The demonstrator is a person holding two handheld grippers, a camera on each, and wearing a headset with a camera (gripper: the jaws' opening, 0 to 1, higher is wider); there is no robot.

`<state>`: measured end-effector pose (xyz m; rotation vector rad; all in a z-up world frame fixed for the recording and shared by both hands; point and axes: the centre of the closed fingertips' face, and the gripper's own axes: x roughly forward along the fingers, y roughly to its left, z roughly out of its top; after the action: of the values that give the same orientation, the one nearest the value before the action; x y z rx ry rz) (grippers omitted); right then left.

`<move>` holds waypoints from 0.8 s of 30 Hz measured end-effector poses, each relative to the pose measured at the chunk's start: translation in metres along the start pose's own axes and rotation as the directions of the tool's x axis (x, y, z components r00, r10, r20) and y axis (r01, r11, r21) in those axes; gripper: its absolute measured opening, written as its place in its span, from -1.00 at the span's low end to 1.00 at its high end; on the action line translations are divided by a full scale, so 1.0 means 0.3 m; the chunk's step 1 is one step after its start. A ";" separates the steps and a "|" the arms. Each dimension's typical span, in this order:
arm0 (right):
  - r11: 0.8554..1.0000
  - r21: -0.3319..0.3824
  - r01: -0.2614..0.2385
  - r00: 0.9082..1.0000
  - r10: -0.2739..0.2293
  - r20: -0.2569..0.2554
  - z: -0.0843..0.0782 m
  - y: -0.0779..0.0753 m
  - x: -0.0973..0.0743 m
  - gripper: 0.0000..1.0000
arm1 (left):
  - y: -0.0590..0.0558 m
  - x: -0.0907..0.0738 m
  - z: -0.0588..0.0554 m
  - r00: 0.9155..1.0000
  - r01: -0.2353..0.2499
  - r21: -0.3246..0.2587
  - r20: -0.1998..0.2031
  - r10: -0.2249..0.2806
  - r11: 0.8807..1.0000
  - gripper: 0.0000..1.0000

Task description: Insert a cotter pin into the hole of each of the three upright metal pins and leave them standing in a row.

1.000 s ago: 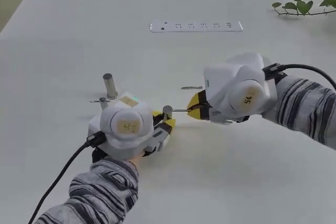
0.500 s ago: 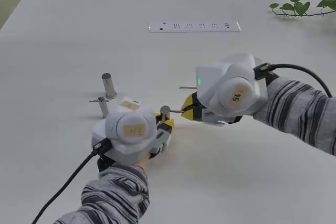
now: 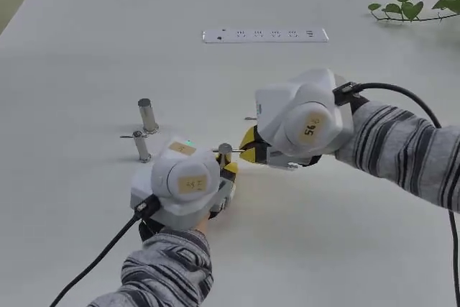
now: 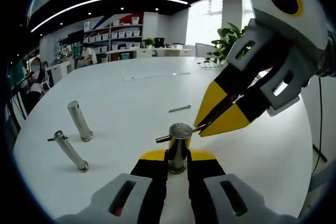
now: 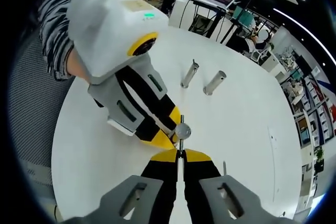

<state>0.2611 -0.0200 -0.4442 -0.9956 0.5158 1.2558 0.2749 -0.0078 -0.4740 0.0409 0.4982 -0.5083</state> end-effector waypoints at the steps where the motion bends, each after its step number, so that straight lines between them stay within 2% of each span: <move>1: 1.000 0.002 -0.002 1.000 0.002 0.002 0.002 0.000 0.001 -1.00 | 0.001 0.001 0.000 1.000 -0.002 -0.001 -0.001 0.002 1.000 -0.80; 8: 1.000 -0.006 -0.008 1.000 0.008 -0.004 0.009 -0.001 0.010 -1.00 | 0.000 0.006 -0.011 1.000 -0.024 0.002 -0.004 0.024 1.000 -0.80; 14: 1.000 -0.009 -0.011 1.000 0.011 -0.005 0.015 -0.005 0.020 -1.00 | 0.000 0.011 -0.017 0.999 -0.031 -0.009 -0.012 0.030 0.999 -0.80; 24: 1.000 -0.004 -0.011 1.000 0.011 -0.002 0.025 -0.010 0.025 -1.00 | 0.006 0.013 -0.019 0.999 -0.040 0.005 -0.016 0.040 0.999 -0.81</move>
<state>0.2647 -0.0095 -0.4456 -0.9986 0.5208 1.2659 0.2761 -0.0070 -0.4810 0.0589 0.5116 -0.4704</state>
